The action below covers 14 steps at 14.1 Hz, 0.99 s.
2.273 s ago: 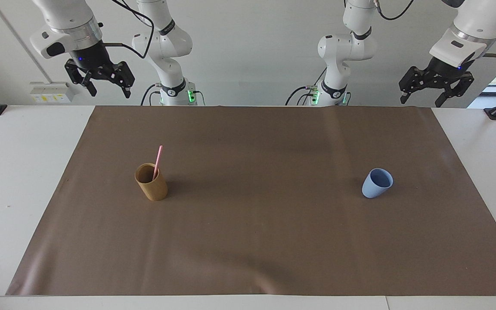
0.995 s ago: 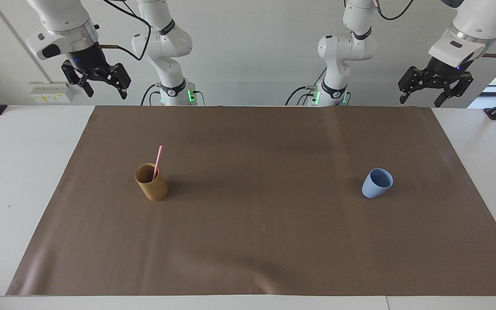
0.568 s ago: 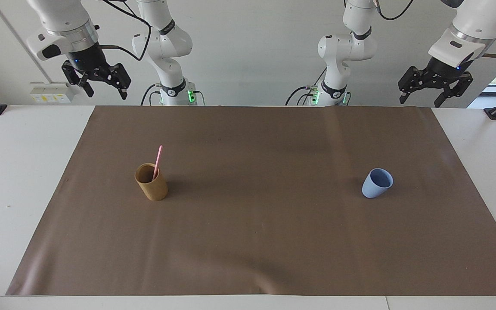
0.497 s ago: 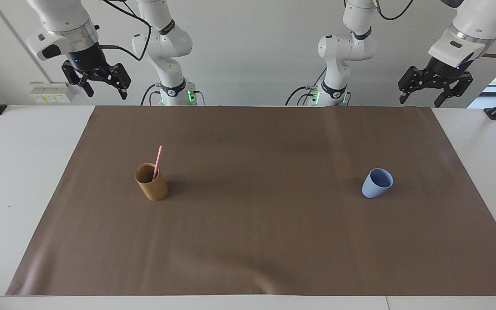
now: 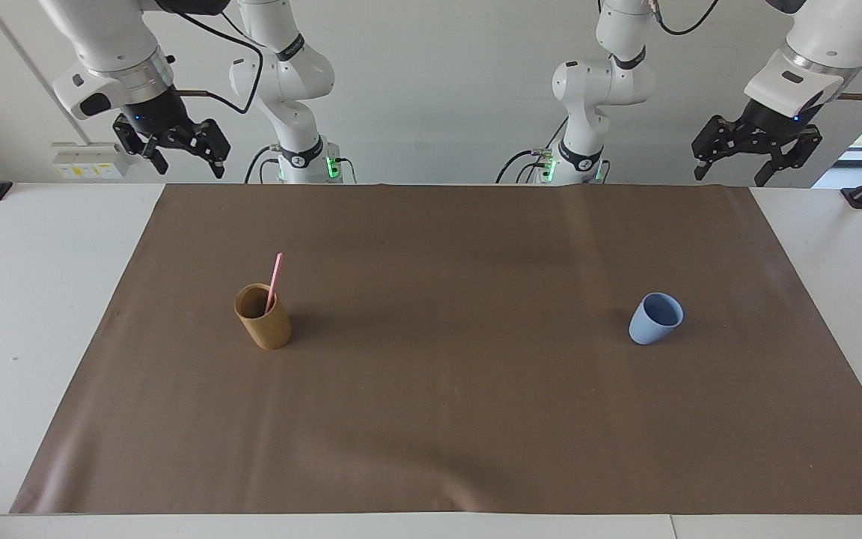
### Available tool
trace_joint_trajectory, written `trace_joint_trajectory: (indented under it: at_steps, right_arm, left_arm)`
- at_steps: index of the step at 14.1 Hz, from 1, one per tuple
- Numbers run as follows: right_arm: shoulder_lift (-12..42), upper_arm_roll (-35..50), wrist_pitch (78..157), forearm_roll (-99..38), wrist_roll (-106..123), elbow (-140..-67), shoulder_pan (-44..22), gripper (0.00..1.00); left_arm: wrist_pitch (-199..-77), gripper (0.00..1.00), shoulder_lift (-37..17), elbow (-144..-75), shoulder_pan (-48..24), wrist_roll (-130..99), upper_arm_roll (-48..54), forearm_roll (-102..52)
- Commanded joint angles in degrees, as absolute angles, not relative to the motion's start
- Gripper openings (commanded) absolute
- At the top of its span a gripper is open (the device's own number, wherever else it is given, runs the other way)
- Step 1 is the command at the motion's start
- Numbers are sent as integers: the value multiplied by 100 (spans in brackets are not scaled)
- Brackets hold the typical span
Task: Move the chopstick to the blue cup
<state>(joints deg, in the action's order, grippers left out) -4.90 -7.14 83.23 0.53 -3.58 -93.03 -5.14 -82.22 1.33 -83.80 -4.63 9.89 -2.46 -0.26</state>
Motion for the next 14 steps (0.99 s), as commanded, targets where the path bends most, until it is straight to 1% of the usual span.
trace_joint_trajectory:
  at_steps: [1, 2, 4, 7, 10, 14]
  right_arm:
    - [-501, -694, 8856, -254, -657, -9736, -457, 100]
    - [-449, -694, 9129, -411, -790, -9860, -448, 100]
    - [-116, -694, 9394, -676, -1097, -9879, -466, 100]
    - [280, -694, 9878, -1054, -1380, -9879, -466, 100]
    - [527, -694, 10063, -1457, -1686, -9879, -440, 100]
    - [773, -694, 10072, -2047, -2126, -9922, -290, 100]
  left_arm:
    - [-8253, 100, 290, -8561, -475, 923, -229, 35]
    - [-8314, 100, 290, -8569, -475, 923, -229, 35]
    - [-8612, 100, 290, -8718, -475, 932, -229, 26]
    - [-9121, 100, 281, -9261, -466, 984, -229, 26]
    - [-10008, 100, 194, -9789, -466, 932, -229, 26]
    - [-10879, 100, 115, -10510, -343, 984, -237, 26]
